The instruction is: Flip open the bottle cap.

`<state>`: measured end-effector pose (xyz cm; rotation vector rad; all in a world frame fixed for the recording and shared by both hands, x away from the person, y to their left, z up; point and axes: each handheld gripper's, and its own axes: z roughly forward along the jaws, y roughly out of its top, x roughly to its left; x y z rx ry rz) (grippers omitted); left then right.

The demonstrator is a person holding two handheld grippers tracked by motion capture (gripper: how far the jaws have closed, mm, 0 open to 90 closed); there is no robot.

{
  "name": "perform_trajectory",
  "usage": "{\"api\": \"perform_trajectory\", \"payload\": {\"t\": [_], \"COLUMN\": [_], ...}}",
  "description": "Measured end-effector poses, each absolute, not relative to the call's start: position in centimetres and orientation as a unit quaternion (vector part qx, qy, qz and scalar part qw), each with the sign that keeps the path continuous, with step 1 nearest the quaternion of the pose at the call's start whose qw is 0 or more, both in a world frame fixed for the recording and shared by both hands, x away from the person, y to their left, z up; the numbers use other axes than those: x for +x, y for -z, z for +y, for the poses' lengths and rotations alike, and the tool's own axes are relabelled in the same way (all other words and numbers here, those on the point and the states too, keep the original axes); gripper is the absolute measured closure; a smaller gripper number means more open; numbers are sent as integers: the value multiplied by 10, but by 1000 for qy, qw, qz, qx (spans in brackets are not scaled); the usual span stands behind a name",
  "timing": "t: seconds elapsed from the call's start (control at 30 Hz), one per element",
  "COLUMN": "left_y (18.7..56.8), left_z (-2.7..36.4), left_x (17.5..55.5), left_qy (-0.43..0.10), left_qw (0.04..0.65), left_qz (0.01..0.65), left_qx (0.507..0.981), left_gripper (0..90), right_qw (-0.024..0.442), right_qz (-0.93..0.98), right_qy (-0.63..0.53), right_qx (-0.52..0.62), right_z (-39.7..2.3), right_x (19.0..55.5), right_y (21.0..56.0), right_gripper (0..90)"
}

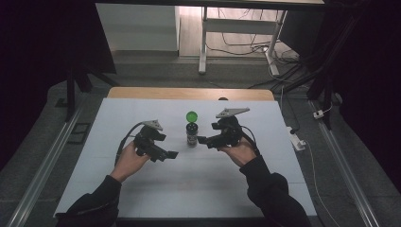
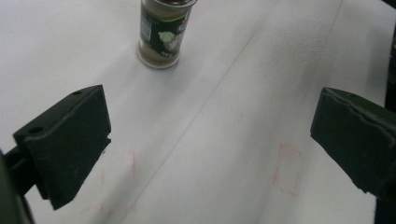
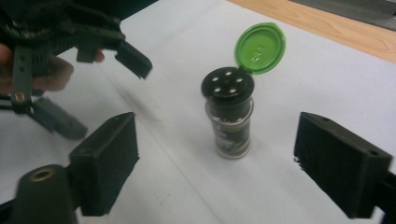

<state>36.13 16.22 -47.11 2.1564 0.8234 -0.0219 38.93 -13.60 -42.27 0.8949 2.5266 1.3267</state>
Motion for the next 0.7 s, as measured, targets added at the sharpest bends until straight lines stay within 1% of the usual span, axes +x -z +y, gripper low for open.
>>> {"api": "perform_trajectory", "payload": {"t": [0.27, 0.4, 0.7], "left_y": [463, 459, 457], "left_z": [186, 196, 216], "left_x": [333, 318, 280], "left_qy": [-6, -13, -33], "left_qw": [422, 431, 445], "left_qz": [340, 342, 359], "left_qx": [840, 835, 820], "left_gripper": [0, 0, 0], "right_qw": [73, 76, 90], "right_qz": [849, 846, 848], "right_qy": [-438, -441, -435], "right_qx": [287, 289, 290], "right_z": [-144, -150, -174], "right_x": [371, 361, 337], "right_y": [425, 425, 431], "right_gripper": [34, 10, 0]}}
